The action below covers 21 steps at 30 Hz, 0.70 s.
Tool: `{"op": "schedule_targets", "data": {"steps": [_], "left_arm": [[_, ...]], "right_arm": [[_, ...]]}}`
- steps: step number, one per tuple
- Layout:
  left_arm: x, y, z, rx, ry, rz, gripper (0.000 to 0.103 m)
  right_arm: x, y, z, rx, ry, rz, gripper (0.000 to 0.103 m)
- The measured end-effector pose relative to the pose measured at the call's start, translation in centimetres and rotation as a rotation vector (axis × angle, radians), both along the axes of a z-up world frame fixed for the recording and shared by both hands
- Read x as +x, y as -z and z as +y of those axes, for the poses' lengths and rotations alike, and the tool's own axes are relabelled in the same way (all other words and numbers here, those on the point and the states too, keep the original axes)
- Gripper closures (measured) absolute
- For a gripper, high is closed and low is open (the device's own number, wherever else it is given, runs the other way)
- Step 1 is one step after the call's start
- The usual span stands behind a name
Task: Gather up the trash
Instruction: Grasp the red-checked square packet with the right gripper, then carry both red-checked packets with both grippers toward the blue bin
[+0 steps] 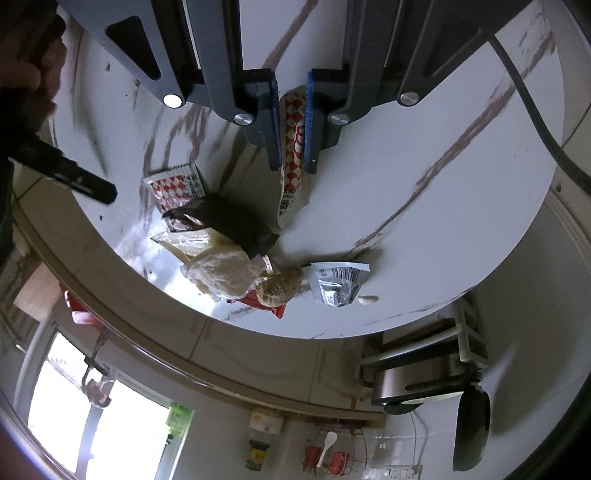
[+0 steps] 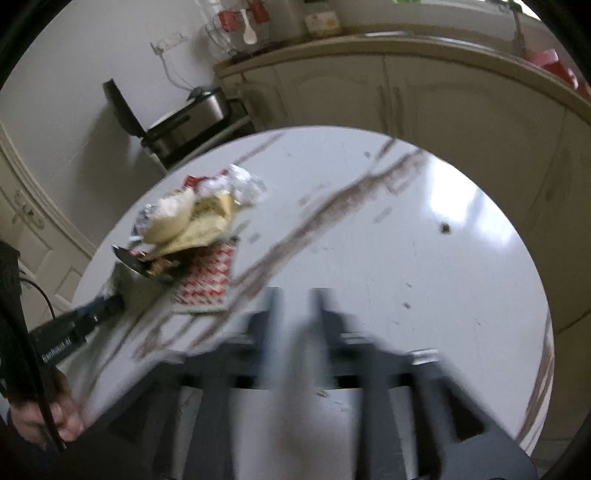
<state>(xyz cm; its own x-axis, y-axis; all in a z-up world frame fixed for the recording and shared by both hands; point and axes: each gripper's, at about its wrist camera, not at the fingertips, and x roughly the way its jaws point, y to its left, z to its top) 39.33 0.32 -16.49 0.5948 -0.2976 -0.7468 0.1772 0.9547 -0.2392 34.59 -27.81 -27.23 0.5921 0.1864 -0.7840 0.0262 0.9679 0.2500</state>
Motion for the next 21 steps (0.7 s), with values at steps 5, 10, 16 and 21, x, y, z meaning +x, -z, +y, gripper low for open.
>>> {"op": "schedule_targets", "data": {"steps": [5, 10, 16, 21], "left_arm": [[-1.7, -0.5, 0.6, 0.002, -0.017, -0.002, 0.097], [-2.5, -0.8, 2.0, 0.003, -0.043, 0.000, 0.098], [-3.1, -1.3, 2.5, -0.010, -0.048, -0.006, 0.098], [-3.6, -1.7, 2.3, -0.020, -0.040, -0.019, 0.098]], "right_arm": [[2.0, -0.7, 5.0, -0.066, -0.073, -0.023, 0.015], [3.6, 1.5, 10.0, -0.249, -0.129, 0.031, 0.030], [4.0, 0.3, 11.5, -0.289, -0.139, 0.025, 0.072], [1.7, -0.5, 9.7, -0.240, -0.159, 0.022, 0.088]]}}
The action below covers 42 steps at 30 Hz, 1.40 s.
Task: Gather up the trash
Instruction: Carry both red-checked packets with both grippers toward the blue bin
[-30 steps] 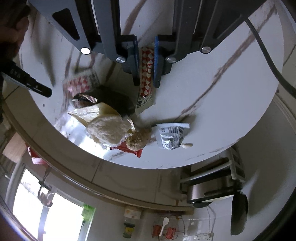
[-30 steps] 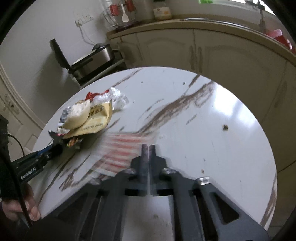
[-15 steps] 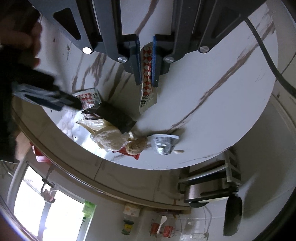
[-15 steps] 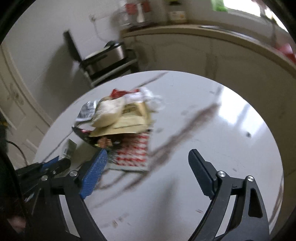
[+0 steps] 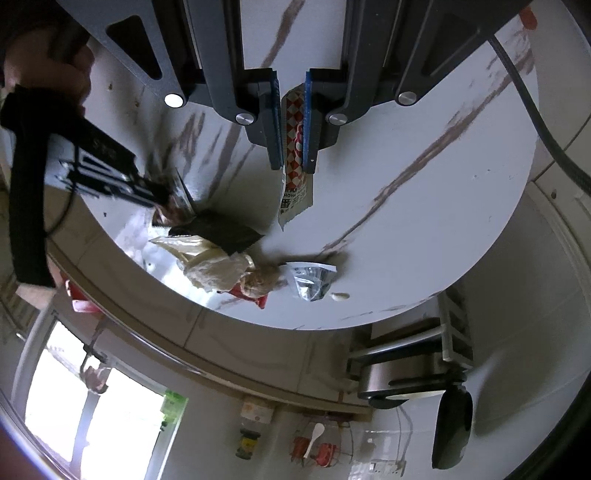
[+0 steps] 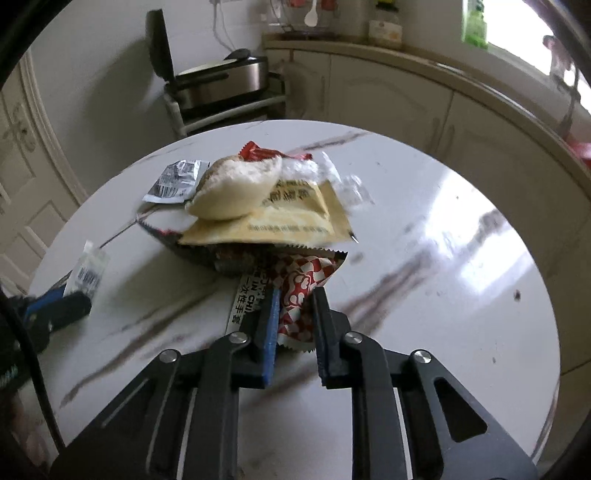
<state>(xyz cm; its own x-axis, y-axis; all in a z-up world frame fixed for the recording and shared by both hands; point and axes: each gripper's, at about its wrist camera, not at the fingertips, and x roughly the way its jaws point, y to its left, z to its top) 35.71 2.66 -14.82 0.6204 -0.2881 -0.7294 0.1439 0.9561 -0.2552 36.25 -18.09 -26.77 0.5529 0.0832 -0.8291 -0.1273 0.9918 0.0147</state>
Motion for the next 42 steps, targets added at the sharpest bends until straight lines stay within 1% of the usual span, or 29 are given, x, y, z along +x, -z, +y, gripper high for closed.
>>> {"op": "schedule_targets", "data": {"steps": [2, 7, 13, 21, 27, 30, 35, 39, 42], "left_arm": [[-0.3, -0.1, -0.1, -0.003, 0.008, -0.002, 0.098], [-1.2, -0.7, -1.2, -0.005, 0.033, -0.011, 0.098], [-2.6, -1.5, -3.3, -0.003, 0.067, -0.027, 0.098], [-4.8, -2.7, -7.3, 0.008, 0.145, -0.053, 0.098], [-6.1, -3.9, -11.0, 0.017, 0.212, -0.075, 0.098], [-6.7, -4.4, -13.3, 0.024, 0.253, -0.085, 0.098], [-7.6, -5.2, -18.3, 0.024, 0.341, -0.103, 0.098], [-8.1, -5.4, -23.4, 0.012, 0.443, -0.100, 0.098], [-8.4, -5.4, -27.0, 0.011, 0.511, -0.098, 0.098]], "right_arm": [[-1.3, -0.2, -0.9, 0.019, -0.001, 0.000, 0.090], [-4.3, 0.1, -3.9, 0.103, 0.018, 0.006, 0.094], [-7.2, -0.3, -6.7, 0.154, 0.049, -0.010, 0.095], [-9.4, -1.6, -9.7, 0.208, 0.103, -0.043, 0.095], [-11.6, -3.2, -12.2, 0.242, 0.150, -0.092, 0.095], [-12.8, -3.8, -13.5, 0.252, 0.174, -0.115, 0.095], [-15.5, -4.8, -16.6, 0.261, 0.240, -0.157, 0.095], [-18.5, -5.7, -20.4, 0.261, 0.322, -0.187, 0.095], [-21.0, -5.9, -23.9, 0.256, 0.398, -0.203, 0.095]]}}
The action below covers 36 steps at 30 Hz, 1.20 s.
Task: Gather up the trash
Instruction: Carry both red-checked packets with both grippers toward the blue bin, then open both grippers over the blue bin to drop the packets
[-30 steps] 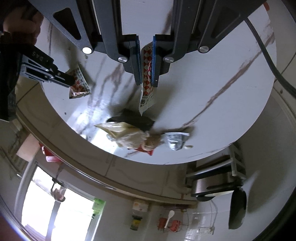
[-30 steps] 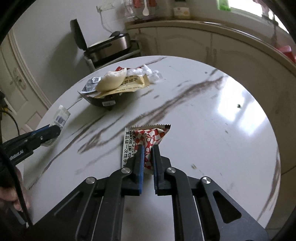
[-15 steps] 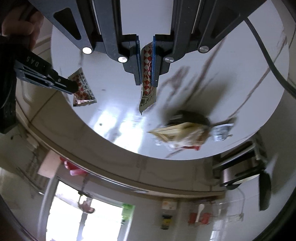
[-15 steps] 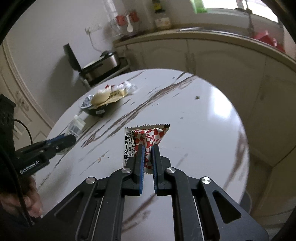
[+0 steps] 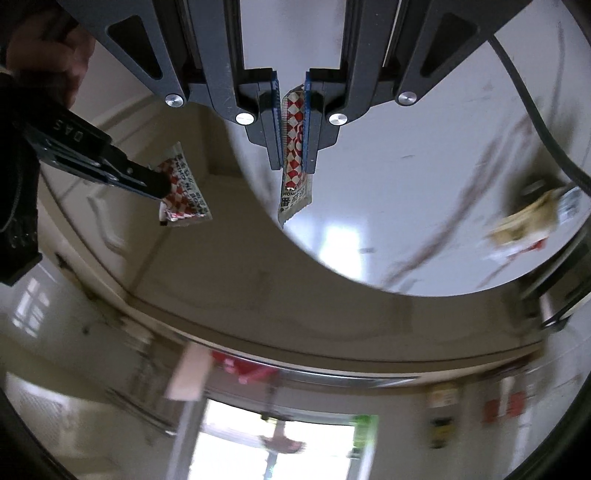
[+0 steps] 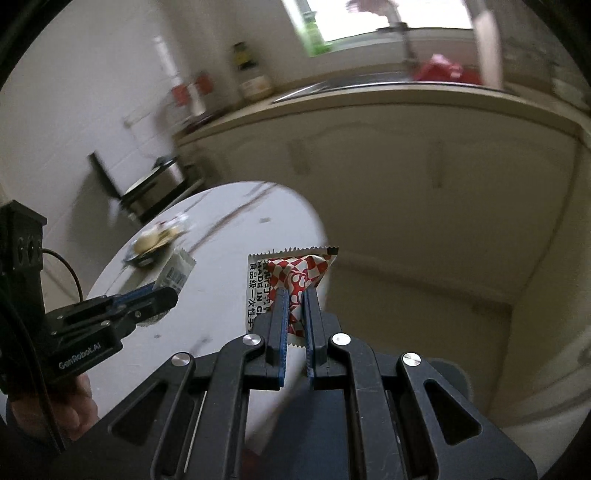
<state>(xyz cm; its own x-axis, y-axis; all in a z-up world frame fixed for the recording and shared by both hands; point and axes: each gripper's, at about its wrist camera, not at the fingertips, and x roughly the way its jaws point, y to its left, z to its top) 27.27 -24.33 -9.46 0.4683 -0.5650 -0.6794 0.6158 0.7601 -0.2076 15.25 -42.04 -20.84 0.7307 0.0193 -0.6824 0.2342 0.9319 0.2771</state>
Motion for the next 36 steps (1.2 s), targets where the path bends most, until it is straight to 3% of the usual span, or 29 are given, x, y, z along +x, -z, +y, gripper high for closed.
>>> {"op": "schedule_targets", "data": {"steps": [5, 9, 12, 18, 23, 26, 29, 33, 35, 36], "left_arm": [[-1.0, 1.2, -6.7, 0.010, 0.119, 0.022, 0.098], [-1.0, 4.0, -11.7, 0.039, 0.202, 0.077, 0.097], [-1.1, 7.6, -15.5, 0.096, 0.250, 0.128, 0.097], [2.9, 15.5, -20.3, 0.214, 0.270, 0.259, 0.097], [5.5, 19.5, -22.5, 0.275, 0.262, 0.320, 0.094], [6.4, 21.4, -23.2, 0.310, 0.283, 0.356, 0.086], [7.1, 22.4, -23.3, 0.315, 0.277, 0.371, 0.067], [7.8, 23.4, -23.4, 0.320, 0.255, 0.388, 0.053], [7.8, 23.9, -23.6, 0.321, 0.248, 0.395, 0.037], [7.8, 23.9, -23.7, 0.317, 0.244, 0.389, 0.035]], "right_arm": [[-3.4, 1.1, -5.6, 0.011, 0.117, 0.029, 0.095], [-5.8, 3.8, -9.8, 0.038, 0.200, 0.087, 0.095], [-7.0, 8.0, -13.3, 0.095, 0.257, 0.166, 0.095], [-7.4, 16.7, -17.4, 0.216, 0.307, 0.292, 0.094], [-5.9, 23.2, -19.8, 0.304, 0.336, 0.372, 0.091], [-5.8, 26.1, -20.9, 0.344, 0.364, 0.405, 0.088], [-6.0, 28.3, -21.5, 0.365, 0.388, 0.439, 0.078], [-6.9, 29.1, -21.5, 0.370, 0.417, 0.445, 0.058], [-7.4, 28.8, -21.3, 0.365, 0.426, 0.442, 0.041], [-7.6, 28.7, -21.2, 0.362, 0.436, 0.439, 0.021]]}}
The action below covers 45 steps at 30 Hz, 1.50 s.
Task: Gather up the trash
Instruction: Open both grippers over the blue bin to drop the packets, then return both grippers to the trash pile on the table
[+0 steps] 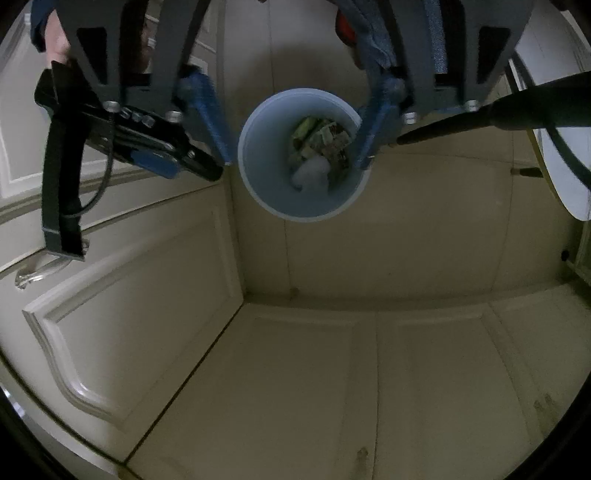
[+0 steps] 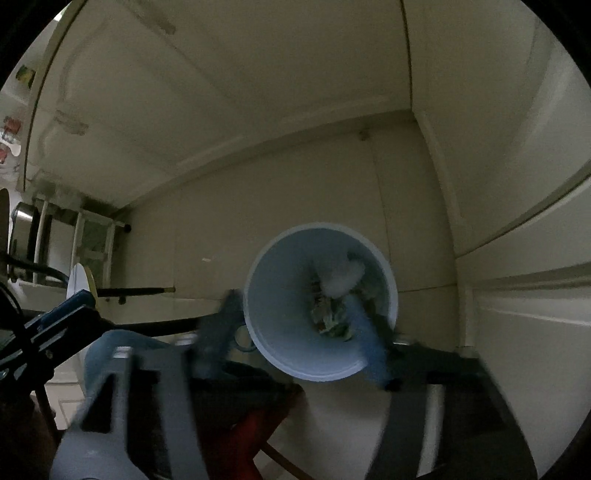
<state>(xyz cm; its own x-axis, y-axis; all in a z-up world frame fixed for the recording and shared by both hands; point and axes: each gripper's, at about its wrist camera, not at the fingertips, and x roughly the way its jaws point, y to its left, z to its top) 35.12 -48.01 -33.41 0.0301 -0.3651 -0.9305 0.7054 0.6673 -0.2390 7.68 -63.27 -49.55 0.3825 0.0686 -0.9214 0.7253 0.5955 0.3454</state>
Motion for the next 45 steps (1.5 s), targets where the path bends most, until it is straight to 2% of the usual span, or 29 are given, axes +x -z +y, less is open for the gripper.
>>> {"op": "schedule_targets", "data": {"steps": [1, 3, 8, 12, 17, 22, 25, 31, 35, 42, 45], "left_arm": [[0.0, -0.1, -0.2, 0.000, -0.001, -0.007, 0.031], [0.0, 0.0, -0.3, 0.006, -0.011, -0.022, 0.025], [-1.2, -0.7, 0.1, -0.008, -0.018, -0.048, 0.020], [-2.8, -2.7, 1.6, -0.055, -0.009, -0.055, 0.020], [-5.2, -8.0, 3.1, -0.163, 0.037, -0.124, 0.019], [-7.3, -14.3, 6.9, -0.285, 0.041, -0.293, 0.007], [-8.0, -17.2, 10.2, -0.324, -0.017, -0.387, 0.002], [-9.6, -20.6, 17.1, -0.371, -0.150, -0.514, 0.001], [-10.9, -20.6, 21.1, -0.345, -0.252, -0.582, 0.001], [-12.8, -21.1, 28.0, -0.270, -0.389, -0.653, 0.001], [-14.0, -22.7, 30.3, -0.253, -0.443, -0.677, 0.001]], "right_arm": [[-0.5, -0.2, -0.1, -0.006, 0.009, -0.001, 0.006], [-0.9, -0.6, -0.3, -0.018, 0.024, -0.002, 0.000], [-2.0, -2.0, -0.6, -0.049, 0.065, 0.014, 0.000], [-2.6, -4.2, -0.4, -0.069, 0.102, -0.029, 0.000], [-3.8, -8.9, -0.6, -0.113, 0.166, -0.122, 0.000], [-4.4, -15.1, -0.2, -0.181, 0.184, -0.236, 0.000], [-4.3, -19.0, 0.9, -0.232, 0.170, -0.306, 0.000], [-3.1, -24.9, 4.1, -0.300, 0.116, -0.421, 0.000], [-1.6, -28.4, 7.0, -0.339, 0.050, -0.480, 0.000], [3.1, -33.0, 15.0, -0.395, -0.109, -0.560, 0.000], [5.6, -34.6, 19.1, -0.424, -0.193, -0.579, 0.000]]}}
